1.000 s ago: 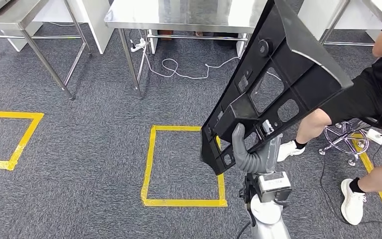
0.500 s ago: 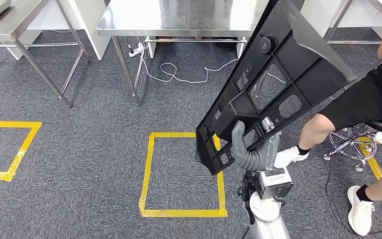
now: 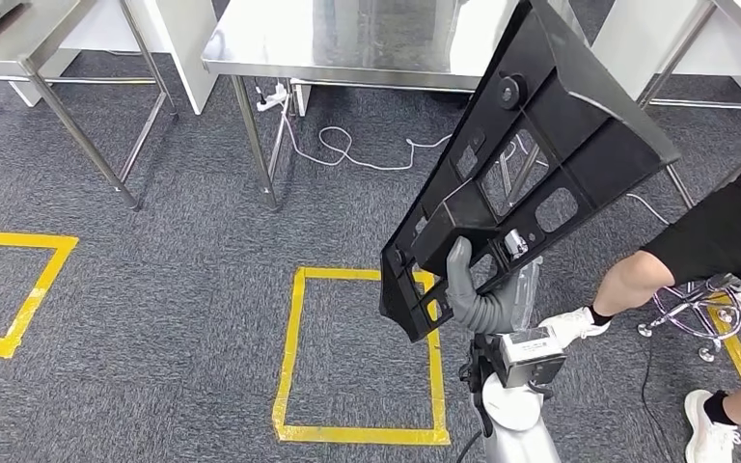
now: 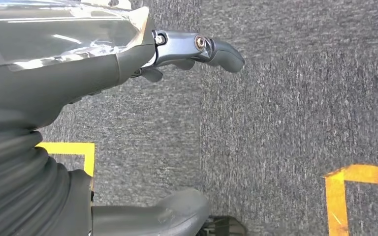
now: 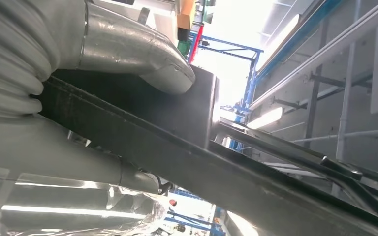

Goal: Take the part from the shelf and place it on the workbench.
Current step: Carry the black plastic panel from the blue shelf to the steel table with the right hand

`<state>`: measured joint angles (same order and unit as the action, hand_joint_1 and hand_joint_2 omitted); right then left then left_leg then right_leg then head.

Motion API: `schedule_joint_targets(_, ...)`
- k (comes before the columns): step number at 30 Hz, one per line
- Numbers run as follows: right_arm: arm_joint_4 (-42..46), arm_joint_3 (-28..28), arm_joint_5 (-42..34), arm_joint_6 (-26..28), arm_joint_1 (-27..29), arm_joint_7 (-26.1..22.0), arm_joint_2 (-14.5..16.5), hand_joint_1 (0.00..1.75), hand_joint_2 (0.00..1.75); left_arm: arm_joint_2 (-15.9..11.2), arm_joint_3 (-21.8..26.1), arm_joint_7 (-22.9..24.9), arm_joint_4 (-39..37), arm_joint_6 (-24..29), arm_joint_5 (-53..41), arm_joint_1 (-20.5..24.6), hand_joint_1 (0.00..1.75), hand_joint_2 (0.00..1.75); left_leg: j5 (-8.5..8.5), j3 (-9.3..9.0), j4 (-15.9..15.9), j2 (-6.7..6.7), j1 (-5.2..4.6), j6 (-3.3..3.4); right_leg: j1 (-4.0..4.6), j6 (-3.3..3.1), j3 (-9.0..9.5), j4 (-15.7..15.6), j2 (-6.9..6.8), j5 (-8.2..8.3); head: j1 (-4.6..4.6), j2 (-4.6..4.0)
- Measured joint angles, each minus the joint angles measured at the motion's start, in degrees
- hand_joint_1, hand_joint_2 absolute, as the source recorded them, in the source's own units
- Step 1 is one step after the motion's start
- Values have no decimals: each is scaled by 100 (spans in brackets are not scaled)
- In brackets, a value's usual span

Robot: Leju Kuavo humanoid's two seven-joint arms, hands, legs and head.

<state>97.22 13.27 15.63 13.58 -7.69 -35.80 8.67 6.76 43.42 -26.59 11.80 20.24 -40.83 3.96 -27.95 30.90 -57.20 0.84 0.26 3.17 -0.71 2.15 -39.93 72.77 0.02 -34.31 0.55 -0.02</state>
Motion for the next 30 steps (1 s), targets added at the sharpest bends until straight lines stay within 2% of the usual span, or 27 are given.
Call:
schedule_joint_targets(1,-2,0,0,0,1,0,-4,175,175,3,1,0,0,-5,0,-1,0,175,-63,-91,0,14,-7,-9,2,55,54,-319,0,196,-1,0)
schedule_joint_targets(2,-2,0,0,1,2,0,-7,175,175,7,1,-1,0,-10,-1,-3,0,175,-131,-159,4,25,-11,-22,7,107,153,-727,-3,479,-2,0)
schedule_joint_targets(3,-4,-1,0,1,2,0,-11,175,175,10,1,-1,-1,-16,-1,-3,0,175,-201,-240,2,35,-17,-44,19,108,241,-1077,-9,710,4,0)
schedule_joint_targets(4,-8,-1,0,2,0,0,-14,175,175,13,1,-1,-2,-21,-2,2,0,175,-263,-288,2,40,-21,-76,42,59,311,-1309,-15,862,9,0)
schedule_joint_targets(5,-10,-1,1,3,-2,0,-15,175,175,14,1,-2,-2,-26,-2,5,0,175,-303,-322,3,41,-24,-113,67,-21,355,-1411,-19,937,12,0)
schedule_joint_targets(6,-12,-1,1,4,-6,-1,-15,175,175,15,1,-5,-3,-31,-4,8,0,175,-324,-369,0,41,-27,-147,82,-118,385,-1428,-21,920,16,0)
schedule_joint_targets(8,-7,1,4,6,-8,-7,-11,175,175,13,1,-14,-1,-36,-7,13,0,175,-330,-369,-82,21,-17,-198,46,-227,506,-1485,-3,922,17,0)
schedule_joint_targets(10,-3,3,10,7,-12,-12,-3,175,175,17,-1,-19,0,-37,-11,19,0,175,-377,-151,-515,-11,4,-245,-3,-309,639,-1537,8,874,31,0)
schedule_joint_targets(12,-2,4,16,8,-16,-13,10,175,175,21,-2,-20,0,-39,-16,16,0,175,-605,315,-1210,-34,38,-314,-3,-368,744,-1548,7,784,38,0)
schedule_joint_targets(13,-2,4,17,8,-13,-13,16,175,175,21,-2,-20,0,-39,-17,12,0,175,-741,553,-1478,-38,55,-346,-3,-374,795,-1548,11,735,39,0)
schedule_joint_targets(14,-2,4,17,8,-9,-13,20,175,175,21,-1,-20,0,-39,-17,8,0,175,-811,735,-1609,-42,71,-370,-3,-365,852,-1548,18,682,40,0)
schedule_joint_targets(15,-2,4,17,8,-6,-13,21,175,175,20,-1,-20,0,-39,-19,6,0,175,-747,828,-1554,-49,83,-382,-5,-353,923,-1547,23,625,41,0)
schedule_joint_targets(16,-2,4,17,8,-4,-13,22,175,175,18,-1,-20,0,-39,-23,6,0,175,-546,823,-1317,-57,93,-385,-8,-339,1004,-1548,27,567,41,0)
schedule_joint_targets(18,-4,4,19,8,-3,-13,26,175,175,15,-1,-19,-1,-42,-45,4,0,175,15,666,-622,-75,94,-363,-10,-295,1173,-1555,28,444,38,0)
schedule_joint_targets(19,-5,3,19,9,-7,-14,28,175,175,14,-2,-19,-2,-44,-58,5,0,175,176,602,-356,-86,77,-338,-5,-265,1226,-1565,27,396,40,0)
schedule_joint_targets(20,-5,3,20,10,-12,-13,31,175,175,14,-2,-17,-3,-47,-69,7,0,175,269,560,-209,-92,54,-293,2,-229,1250,-1588,26,356,42,0)
schedule_joint_targets(23,-1,0,22,18,-12,-15,33,175,175,11,-2,-15,-2,-62,-80,7,0,175,266,440,-86,-78,19,-139,47,-105,1309,-1562,21,330,52,0)
schedule_joint_targets(24,1,-1,22,23,-10,-17,31,175,175,10,-2,-16,-2,-71,-83,7,0,175,253,373,-46,-69,26,-101,57,-83,1297,-1451,18,304,47,0)
schedule_joint_targets(25,4,-2,22,30,-15,-19,28,175,175,10,-2,-17,-2,-78,-85,10,0,175,238,301,-21,-62,34,-63,57,-77,1201,-1260,16,244,38,0)
schedule_joint_targets(26,5,-2,22,38,-19,-19,26,175,175,10,-2,-17,-2,-83,-86,15,0,175,213,248,0,-57,40,-33,52,-83,1019,-945,13,143,27,0)
schedule_joint_targets(28,7,-3,23,51,-12,-20,18,175,175,10,-1,-15,-1,-83,-92,21,0,175,145,180,4,-47,35,6,49,-109,509,-176,13,-95,8,0)
schedule_joint_targets(29,7,-3,25,57,1,-20,11,175,175,10,-1,-11,0,-83,-96,20,0,175,105,145,3,-39,30,9,48,-102,267,101,13,-167,3,0)
schedule_joint_targets(30,7,-4,27,61,14,-20,5,175,175,10,-1,-8,-1,-83,-102,18,0,175,60,96,3,-31,26,7,50,-74,115,176,13,-139,2,0)
